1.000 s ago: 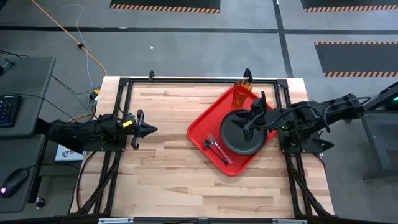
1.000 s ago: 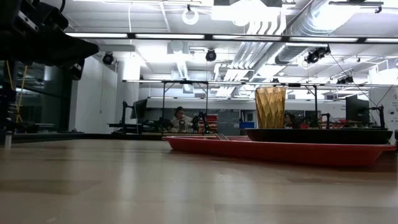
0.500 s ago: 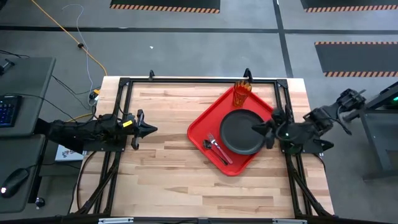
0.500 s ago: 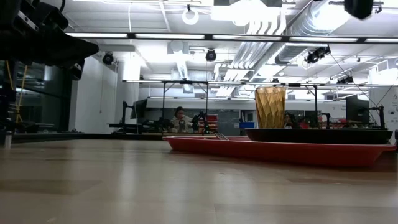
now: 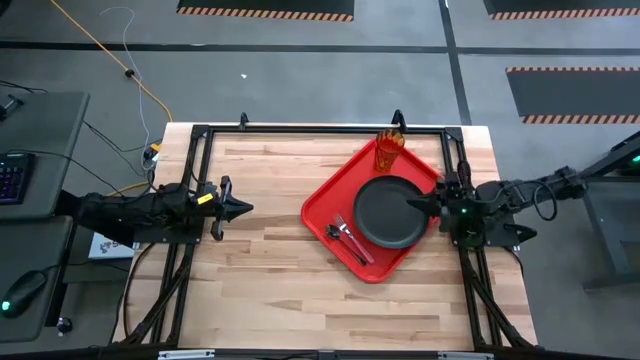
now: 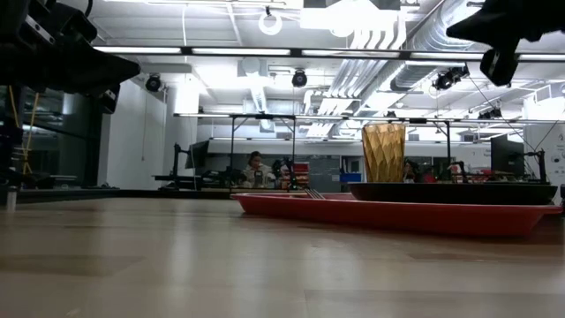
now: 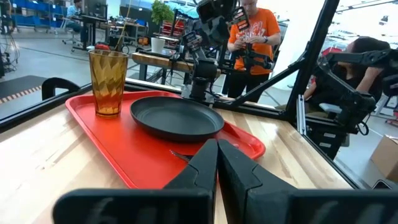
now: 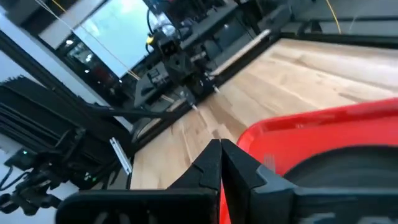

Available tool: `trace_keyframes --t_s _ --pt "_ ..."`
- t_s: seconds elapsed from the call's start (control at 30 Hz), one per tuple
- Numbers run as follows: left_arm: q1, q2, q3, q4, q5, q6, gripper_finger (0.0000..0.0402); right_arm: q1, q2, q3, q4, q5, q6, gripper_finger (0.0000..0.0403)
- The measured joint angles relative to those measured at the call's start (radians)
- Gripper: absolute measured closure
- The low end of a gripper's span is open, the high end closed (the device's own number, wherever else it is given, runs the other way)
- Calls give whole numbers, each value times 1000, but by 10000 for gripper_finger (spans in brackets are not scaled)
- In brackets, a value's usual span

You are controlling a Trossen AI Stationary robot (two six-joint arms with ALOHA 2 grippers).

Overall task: Pick and place plate/cup/fork/spoon on tray
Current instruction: Return to Home Position

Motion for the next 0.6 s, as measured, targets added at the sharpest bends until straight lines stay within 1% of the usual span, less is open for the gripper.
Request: trace_keyframes --t_s 0.07,0.17,0.3,0.4,0.53,0.6 --pt "0 0 0 0 0 0 398 -31 -46 -39 40 -37 -43 403" --pt "0 0 0 0 0 0 398 -70 -95 -104 150 -104 -87 403" --pt "0 0 0 0 0 0 398 -103 -133 -201 281 -185 -105 403" --pt "0 0 0 0 0 0 398 -119 -154 -278 372 -218 -118 403" --pt "0 0 0 0 0 0 398 -142 -198 -358 398 -239 -124 403" --pt "0 0 0 0 0 0 398 -149 -228 -389 393 -238 -160 403"
